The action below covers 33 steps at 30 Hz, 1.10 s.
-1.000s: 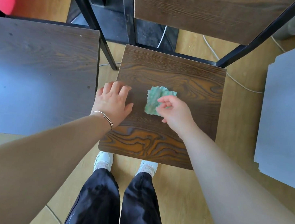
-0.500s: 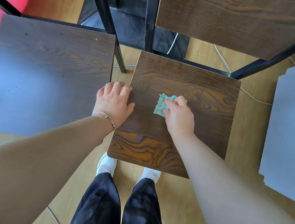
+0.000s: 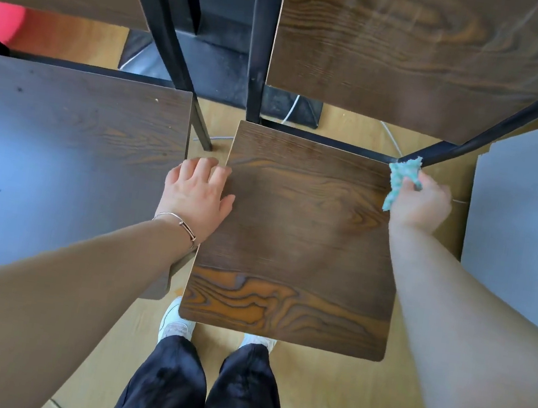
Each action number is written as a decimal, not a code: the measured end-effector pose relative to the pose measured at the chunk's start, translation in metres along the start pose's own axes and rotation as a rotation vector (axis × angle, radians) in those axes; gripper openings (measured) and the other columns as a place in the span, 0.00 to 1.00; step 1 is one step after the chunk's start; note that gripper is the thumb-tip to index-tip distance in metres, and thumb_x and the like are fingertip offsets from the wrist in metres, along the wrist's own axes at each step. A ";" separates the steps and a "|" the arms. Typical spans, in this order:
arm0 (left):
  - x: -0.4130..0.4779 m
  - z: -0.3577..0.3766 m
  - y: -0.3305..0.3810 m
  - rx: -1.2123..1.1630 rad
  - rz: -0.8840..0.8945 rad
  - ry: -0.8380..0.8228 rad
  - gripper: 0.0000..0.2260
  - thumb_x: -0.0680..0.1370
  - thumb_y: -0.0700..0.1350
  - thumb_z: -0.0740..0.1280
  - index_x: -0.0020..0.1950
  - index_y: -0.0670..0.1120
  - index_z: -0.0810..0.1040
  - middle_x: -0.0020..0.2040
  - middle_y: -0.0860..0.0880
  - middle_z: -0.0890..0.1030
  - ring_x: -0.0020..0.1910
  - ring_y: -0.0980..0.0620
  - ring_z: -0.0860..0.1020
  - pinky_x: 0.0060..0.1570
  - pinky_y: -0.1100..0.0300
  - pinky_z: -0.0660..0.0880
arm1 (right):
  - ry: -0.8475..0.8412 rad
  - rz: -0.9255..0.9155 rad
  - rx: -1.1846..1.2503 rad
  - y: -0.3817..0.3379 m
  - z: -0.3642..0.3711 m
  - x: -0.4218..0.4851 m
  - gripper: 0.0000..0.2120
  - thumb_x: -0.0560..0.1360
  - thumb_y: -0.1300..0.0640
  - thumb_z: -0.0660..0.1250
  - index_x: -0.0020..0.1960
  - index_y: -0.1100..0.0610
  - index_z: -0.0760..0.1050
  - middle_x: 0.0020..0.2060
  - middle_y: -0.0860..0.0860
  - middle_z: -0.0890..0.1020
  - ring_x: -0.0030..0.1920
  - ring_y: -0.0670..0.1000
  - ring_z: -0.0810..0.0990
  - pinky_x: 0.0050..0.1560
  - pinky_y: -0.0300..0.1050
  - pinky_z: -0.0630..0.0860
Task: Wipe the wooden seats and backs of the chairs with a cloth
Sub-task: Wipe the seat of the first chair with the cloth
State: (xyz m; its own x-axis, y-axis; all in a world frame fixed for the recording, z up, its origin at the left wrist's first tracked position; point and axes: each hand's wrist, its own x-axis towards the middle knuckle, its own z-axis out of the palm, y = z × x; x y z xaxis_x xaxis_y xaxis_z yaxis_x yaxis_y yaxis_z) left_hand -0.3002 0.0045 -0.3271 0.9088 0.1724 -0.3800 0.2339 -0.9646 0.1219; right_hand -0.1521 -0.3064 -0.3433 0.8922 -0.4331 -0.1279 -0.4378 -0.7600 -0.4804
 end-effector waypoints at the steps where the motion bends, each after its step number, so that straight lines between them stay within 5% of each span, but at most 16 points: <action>1: 0.006 -0.002 0.009 0.001 0.014 -0.007 0.22 0.80 0.57 0.57 0.72 0.51 0.64 0.70 0.47 0.66 0.68 0.42 0.64 0.66 0.45 0.63 | 0.005 -0.005 -0.007 0.001 -0.004 0.007 0.16 0.80 0.54 0.65 0.67 0.54 0.77 0.60 0.53 0.78 0.58 0.53 0.80 0.51 0.44 0.81; 5: 0.038 -0.009 0.049 -0.002 0.061 -0.007 0.22 0.80 0.57 0.56 0.73 0.52 0.63 0.68 0.46 0.66 0.67 0.41 0.63 0.65 0.46 0.63 | 0.031 -0.048 -0.105 0.006 -0.009 0.029 0.15 0.80 0.51 0.65 0.65 0.53 0.77 0.57 0.53 0.82 0.56 0.52 0.81 0.44 0.38 0.75; 11: 0.071 -0.014 0.091 0.009 0.141 0.009 0.23 0.81 0.57 0.56 0.74 0.51 0.62 0.70 0.47 0.65 0.68 0.42 0.62 0.67 0.46 0.62 | 0.034 0.026 -0.108 0.014 0.001 0.042 0.10 0.77 0.54 0.68 0.57 0.55 0.75 0.54 0.55 0.80 0.52 0.55 0.82 0.49 0.50 0.82; 19: 0.059 -0.007 0.063 -0.009 0.136 -0.025 0.22 0.81 0.56 0.56 0.73 0.51 0.63 0.69 0.47 0.66 0.69 0.42 0.63 0.68 0.44 0.63 | -0.014 0.016 -0.154 0.010 0.030 0.016 0.16 0.81 0.51 0.62 0.63 0.60 0.77 0.58 0.56 0.73 0.49 0.56 0.81 0.52 0.52 0.81; 25: 0.049 -0.005 0.017 -0.008 0.049 -0.041 0.22 0.80 0.57 0.57 0.72 0.51 0.65 0.69 0.47 0.68 0.68 0.41 0.63 0.67 0.44 0.63 | -0.118 -0.219 -0.123 -0.042 0.063 -0.027 0.17 0.82 0.54 0.61 0.68 0.57 0.74 0.61 0.53 0.72 0.55 0.51 0.79 0.59 0.40 0.74; 33: 0.037 -0.006 -0.035 -0.011 -0.025 -0.008 0.21 0.80 0.56 0.55 0.71 0.51 0.65 0.69 0.47 0.67 0.68 0.41 0.63 0.65 0.45 0.63 | -0.314 -0.453 -0.043 -0.127 0.129 -0.105 0.15 0.80 0.56 0.64 0.66 0.57 0.76 0.59 0.53 0.73 0.52 0.54 0.78 0.58 0.47 0.77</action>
State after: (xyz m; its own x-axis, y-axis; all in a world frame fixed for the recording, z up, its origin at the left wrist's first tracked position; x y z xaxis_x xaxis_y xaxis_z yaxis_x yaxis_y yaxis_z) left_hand -0.2724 0.0456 -0.3399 0.8997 0.1945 -0.3907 0.2602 -0.9578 0.1223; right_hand -0.1755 -0.1017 -0.3807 0.9798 0.1023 -0.1720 -0.0003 -0.8587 -0.5124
